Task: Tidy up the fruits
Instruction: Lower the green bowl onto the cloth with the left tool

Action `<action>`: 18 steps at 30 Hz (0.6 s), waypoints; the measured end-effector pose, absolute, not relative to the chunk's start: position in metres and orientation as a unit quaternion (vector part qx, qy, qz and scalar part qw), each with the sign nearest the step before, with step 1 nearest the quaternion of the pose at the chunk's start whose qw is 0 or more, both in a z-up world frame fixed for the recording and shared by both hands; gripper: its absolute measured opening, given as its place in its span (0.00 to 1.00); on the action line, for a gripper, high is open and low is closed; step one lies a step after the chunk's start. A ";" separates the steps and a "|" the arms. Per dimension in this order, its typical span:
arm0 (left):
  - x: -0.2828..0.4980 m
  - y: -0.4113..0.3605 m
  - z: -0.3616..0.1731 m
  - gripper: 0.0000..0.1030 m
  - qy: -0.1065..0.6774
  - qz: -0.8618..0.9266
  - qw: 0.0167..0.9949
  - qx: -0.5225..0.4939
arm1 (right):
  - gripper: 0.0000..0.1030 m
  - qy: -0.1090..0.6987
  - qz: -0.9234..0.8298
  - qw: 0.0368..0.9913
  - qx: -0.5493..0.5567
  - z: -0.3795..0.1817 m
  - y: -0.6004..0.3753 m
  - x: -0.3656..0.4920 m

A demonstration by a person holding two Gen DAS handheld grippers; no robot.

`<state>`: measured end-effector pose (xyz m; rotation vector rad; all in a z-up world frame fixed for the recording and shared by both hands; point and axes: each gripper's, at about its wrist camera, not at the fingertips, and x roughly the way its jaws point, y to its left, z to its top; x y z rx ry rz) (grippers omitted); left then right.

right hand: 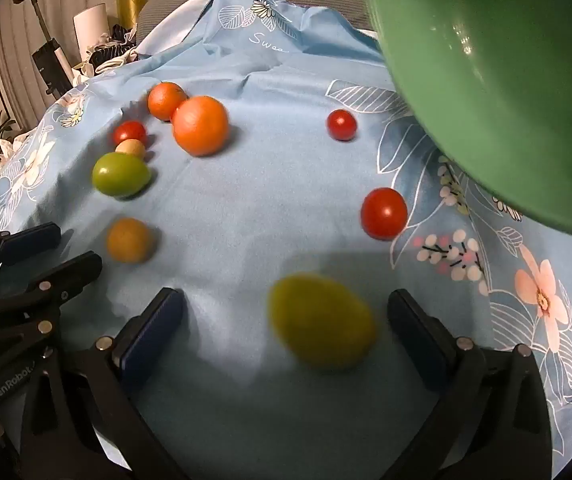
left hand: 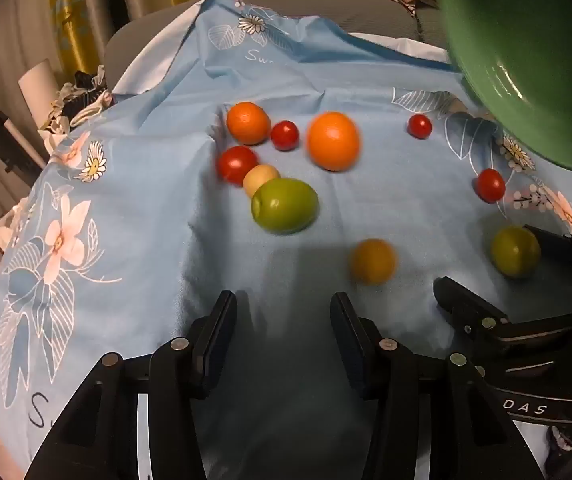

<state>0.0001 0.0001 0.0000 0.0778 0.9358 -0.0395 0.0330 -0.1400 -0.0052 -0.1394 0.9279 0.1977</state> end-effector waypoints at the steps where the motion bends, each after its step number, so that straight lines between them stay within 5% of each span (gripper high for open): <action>1: 0.000 0.000 0.000 0.49 0.449 -0.017 0.892 0.041 | 1.00 0.444 0.096 0.888 -0.064 -0.005 -0.140 0.033; 18: 0.000 0.000 0.000 0.49 0.450 -0.018 0.892 0.039 | 1.00 0.446 0.096 0.887 -0.066 -0.005 -0.140 0.033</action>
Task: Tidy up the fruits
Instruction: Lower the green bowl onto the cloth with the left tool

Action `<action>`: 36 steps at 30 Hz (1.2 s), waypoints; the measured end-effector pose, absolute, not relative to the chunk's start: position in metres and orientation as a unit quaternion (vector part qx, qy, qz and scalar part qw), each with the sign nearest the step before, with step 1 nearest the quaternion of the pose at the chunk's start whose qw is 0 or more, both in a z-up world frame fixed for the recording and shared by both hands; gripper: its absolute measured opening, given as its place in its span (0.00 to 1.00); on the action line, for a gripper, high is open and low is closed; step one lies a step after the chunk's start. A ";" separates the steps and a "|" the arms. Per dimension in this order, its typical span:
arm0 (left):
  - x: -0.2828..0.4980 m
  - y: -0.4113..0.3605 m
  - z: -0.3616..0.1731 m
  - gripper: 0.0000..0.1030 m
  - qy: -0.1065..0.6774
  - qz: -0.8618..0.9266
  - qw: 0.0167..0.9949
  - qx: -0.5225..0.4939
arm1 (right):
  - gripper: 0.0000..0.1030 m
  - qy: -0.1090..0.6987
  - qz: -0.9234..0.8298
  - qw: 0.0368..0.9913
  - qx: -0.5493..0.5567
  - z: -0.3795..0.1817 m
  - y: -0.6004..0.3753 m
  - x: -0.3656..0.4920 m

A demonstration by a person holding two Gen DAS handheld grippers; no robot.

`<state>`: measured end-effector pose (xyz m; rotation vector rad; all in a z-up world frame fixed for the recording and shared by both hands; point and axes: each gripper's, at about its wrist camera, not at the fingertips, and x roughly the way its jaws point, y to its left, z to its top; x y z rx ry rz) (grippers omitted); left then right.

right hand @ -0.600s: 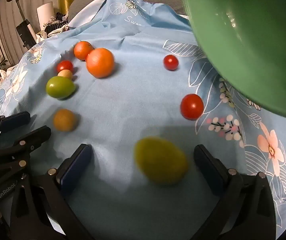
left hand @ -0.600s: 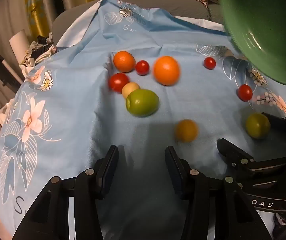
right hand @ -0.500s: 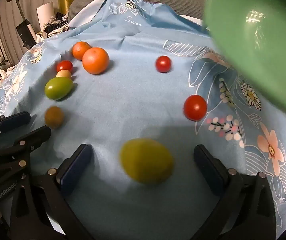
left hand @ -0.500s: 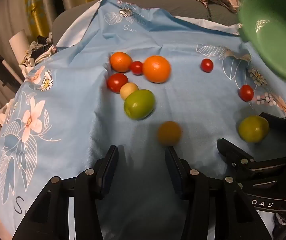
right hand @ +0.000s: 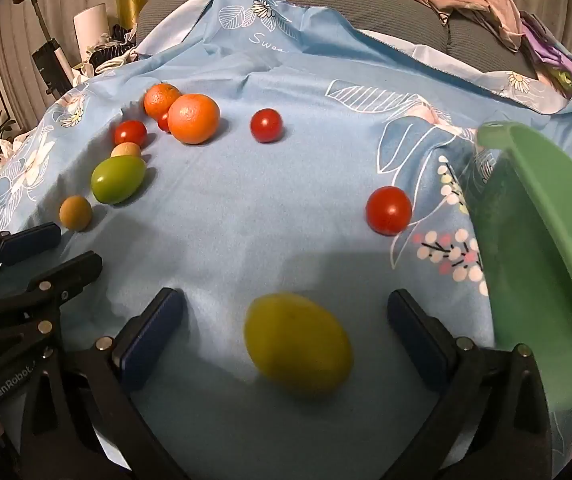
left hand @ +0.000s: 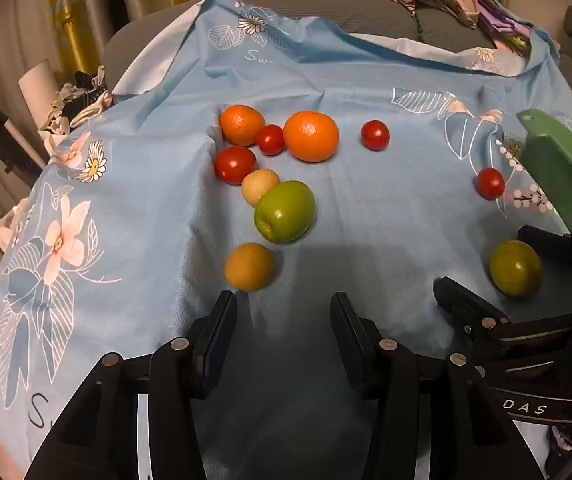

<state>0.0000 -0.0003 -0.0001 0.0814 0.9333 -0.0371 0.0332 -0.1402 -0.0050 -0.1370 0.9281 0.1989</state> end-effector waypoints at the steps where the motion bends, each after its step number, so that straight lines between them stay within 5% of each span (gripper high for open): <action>1: 0.000 0.000 0.000 0.49 0.450 -0.018 0.892 0.039 | 1.00 0.446 0.096 0.887 -0.066 -0.005 -0.140 0.033; 29: -0.022 0.031 0.048 0.49 0.389 -0.003 0.920 -0.042 | 0.97 0.448 0.086 0.890 -0.017 0.018 -0.153 0.021; 36: -0.023 0.045 0.054 0.48 0.389 -0.011 0.918 -0.080 | 0.78 0.435 0.112 0.894 0.010 0.033 -0.150 0.010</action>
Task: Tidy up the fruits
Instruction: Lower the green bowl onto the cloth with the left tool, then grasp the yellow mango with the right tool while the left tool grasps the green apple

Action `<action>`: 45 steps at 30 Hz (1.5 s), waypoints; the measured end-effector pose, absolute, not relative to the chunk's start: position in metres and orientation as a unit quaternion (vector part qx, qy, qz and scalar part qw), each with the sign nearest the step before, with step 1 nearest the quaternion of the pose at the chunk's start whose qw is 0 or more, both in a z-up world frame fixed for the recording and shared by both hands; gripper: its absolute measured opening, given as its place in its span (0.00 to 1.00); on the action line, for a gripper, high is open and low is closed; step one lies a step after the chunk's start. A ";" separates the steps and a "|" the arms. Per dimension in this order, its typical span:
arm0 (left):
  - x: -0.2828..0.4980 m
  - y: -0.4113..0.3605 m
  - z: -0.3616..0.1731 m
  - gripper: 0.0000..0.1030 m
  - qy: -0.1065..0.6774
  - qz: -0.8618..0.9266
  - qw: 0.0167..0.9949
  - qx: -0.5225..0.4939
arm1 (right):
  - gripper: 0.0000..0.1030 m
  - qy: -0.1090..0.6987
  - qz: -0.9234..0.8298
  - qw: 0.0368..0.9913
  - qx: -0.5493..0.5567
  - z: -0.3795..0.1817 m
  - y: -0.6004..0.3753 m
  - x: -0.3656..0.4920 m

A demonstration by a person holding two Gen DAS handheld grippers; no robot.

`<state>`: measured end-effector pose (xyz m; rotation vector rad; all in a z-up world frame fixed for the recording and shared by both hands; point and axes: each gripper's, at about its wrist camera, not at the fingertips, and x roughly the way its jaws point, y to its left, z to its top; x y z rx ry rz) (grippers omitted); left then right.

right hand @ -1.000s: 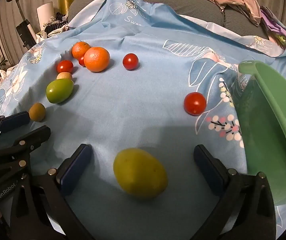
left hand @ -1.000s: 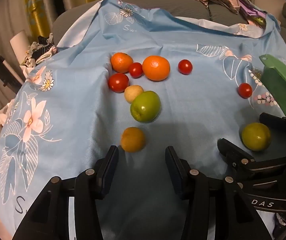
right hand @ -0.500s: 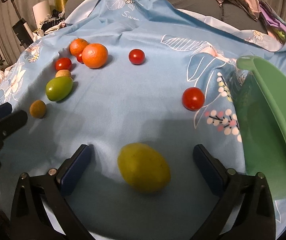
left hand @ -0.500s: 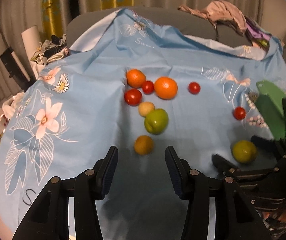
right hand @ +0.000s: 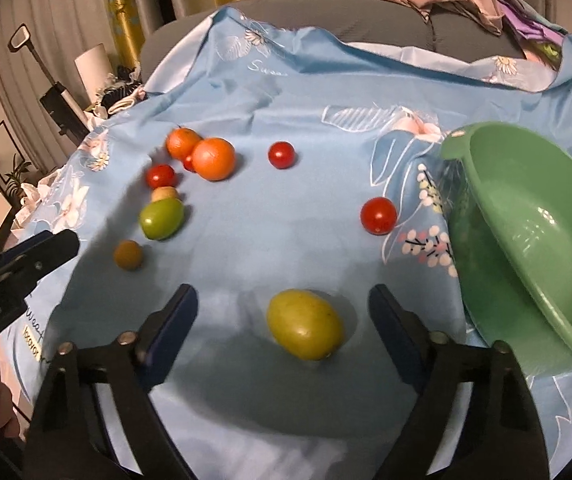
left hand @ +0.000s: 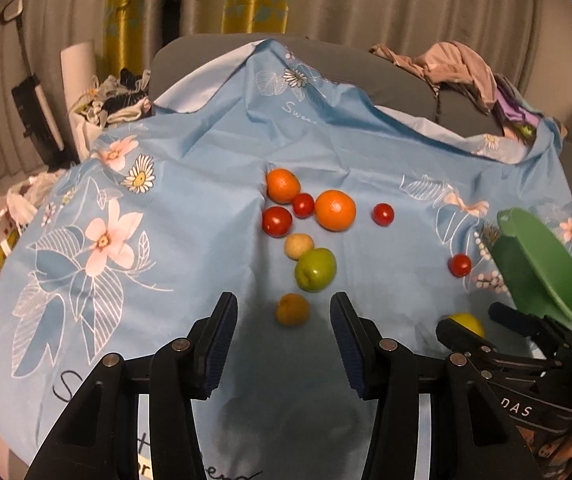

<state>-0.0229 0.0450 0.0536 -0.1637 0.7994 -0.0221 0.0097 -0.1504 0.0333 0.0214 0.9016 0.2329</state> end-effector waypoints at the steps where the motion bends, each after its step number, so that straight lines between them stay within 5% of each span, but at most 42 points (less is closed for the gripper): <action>1: -0.024 0.046 0.054 0.45 0.390 -0.013 0.917 -0.085 | 0.72 0.436 0.111 0.893 0.014 0.036 -0.151 0.009; 13: 0.030 0.028 0.088 0.41 0.406 -0.043 0.906 -0.110 | 0.69 0.447 0.138 0.873 0.134 0.075 -0.162 0.034; 45: 0.067 0.015 0.015 0.41 0.498 -0.013 0.864 -0.078 | 0.67 0.518 0.085 0.850 0.026 0.015 -0.161 0.029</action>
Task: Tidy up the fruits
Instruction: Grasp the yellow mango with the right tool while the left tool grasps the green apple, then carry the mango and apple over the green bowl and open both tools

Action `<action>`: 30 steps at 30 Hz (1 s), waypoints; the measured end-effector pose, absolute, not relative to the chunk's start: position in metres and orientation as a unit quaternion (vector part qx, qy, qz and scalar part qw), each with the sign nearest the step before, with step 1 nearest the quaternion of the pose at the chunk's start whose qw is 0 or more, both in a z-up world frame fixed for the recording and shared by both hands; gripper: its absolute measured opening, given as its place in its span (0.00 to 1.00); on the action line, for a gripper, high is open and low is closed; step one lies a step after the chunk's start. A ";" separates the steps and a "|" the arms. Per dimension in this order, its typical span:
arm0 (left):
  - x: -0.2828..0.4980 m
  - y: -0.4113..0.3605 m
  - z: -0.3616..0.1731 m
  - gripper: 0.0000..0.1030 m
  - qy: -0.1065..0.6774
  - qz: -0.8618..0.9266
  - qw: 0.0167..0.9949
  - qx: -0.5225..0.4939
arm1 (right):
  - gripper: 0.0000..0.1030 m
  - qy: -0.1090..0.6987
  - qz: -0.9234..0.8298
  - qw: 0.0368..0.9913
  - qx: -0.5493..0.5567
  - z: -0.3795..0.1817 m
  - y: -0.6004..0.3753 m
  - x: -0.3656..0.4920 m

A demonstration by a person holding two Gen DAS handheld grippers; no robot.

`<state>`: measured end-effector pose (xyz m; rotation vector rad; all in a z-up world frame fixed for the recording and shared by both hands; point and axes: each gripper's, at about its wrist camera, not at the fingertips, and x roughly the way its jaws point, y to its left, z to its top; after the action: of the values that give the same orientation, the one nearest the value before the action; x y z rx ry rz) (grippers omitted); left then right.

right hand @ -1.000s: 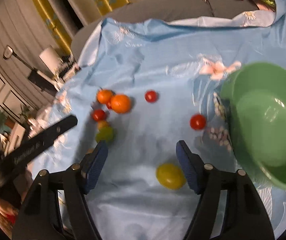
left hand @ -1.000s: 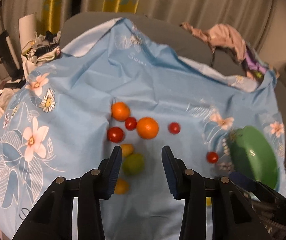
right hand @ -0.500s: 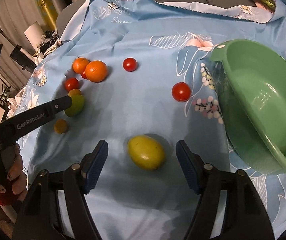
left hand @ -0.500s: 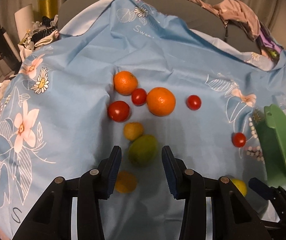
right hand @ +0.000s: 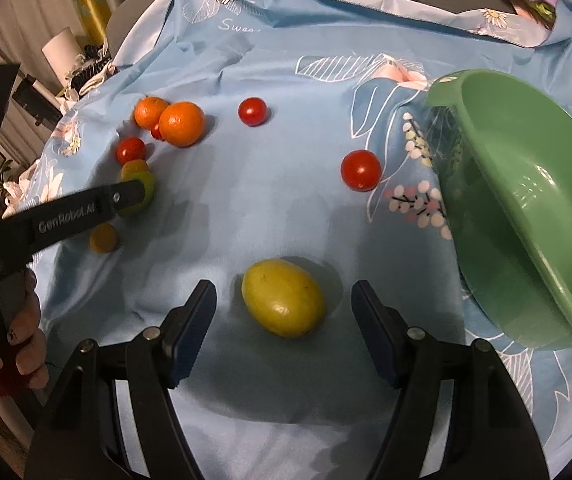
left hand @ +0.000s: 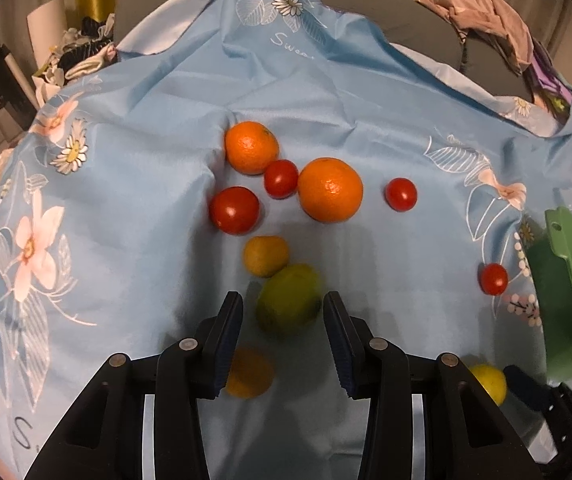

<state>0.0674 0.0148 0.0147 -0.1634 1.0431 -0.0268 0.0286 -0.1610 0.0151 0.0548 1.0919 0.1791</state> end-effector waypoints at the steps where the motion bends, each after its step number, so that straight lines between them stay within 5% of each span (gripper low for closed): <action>1: 0.068 0.015 0.013 0.41 0.500 -0.013 0.863 -0.079 | 0.67 0.521 0.086 0.849 0.024 0.014 -0.160 0.029; 8: 0.075 0.021 0.003 0.41 0.510 -0.006 0.853 -0.109 | 0.62 0.523 0.081 0.849 0.003 0.008 -0.155 0.032; 11: 0.076 0.021 0.003 0.35 0.504 -0.004 0.857 -0.111 | 0.41 0.516 0.074 0.853 -0.007 0.009 -0.155 0.032; 30: 0.037 0.011 0.057 0.34 0.418 -0.039 0.901 -0.114 | 0.40 0.448 0.121 0.884 0.063 0.056 -0.165 0.024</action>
<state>0.0372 0.0107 0.0574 -0.2361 0.8639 -0.0807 0.0244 -0.1650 0.0559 0.1315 0.9321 0.2515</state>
